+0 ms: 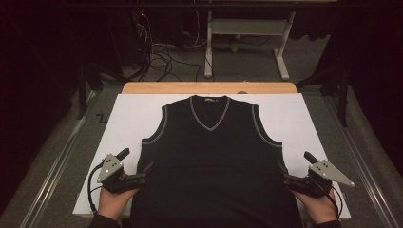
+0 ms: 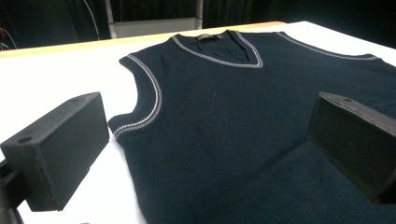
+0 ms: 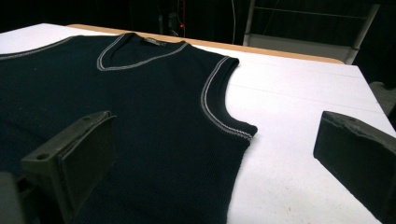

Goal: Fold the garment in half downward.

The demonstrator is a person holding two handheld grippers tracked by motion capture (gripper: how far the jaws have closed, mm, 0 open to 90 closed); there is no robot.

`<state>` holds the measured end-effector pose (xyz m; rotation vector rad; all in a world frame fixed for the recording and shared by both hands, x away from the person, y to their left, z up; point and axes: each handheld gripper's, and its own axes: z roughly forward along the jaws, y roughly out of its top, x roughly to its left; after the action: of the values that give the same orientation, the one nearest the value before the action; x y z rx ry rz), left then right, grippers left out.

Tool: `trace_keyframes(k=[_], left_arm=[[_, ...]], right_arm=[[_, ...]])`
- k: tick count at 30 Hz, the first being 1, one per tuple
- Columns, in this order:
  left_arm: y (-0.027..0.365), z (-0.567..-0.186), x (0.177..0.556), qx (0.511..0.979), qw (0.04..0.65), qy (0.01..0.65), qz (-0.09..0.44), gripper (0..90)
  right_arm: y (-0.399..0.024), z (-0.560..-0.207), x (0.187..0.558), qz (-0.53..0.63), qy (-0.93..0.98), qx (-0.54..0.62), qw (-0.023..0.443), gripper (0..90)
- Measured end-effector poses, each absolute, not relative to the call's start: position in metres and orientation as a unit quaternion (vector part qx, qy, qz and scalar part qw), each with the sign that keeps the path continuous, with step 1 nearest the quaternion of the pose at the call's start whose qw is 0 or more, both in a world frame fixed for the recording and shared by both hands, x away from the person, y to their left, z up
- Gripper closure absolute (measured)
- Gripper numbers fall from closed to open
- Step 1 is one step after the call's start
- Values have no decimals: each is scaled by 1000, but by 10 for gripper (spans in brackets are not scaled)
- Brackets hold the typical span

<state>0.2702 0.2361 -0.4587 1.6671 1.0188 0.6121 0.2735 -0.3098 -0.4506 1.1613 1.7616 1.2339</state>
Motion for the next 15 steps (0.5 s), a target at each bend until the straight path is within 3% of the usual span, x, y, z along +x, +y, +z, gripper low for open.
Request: trace_keyframes(k=[15], left_arm=[[235, -461, 272, 697, 522, 425, 246, 0]], right_arm=[[-309, -449, 274, 471, 685, 437, 343, 0]])
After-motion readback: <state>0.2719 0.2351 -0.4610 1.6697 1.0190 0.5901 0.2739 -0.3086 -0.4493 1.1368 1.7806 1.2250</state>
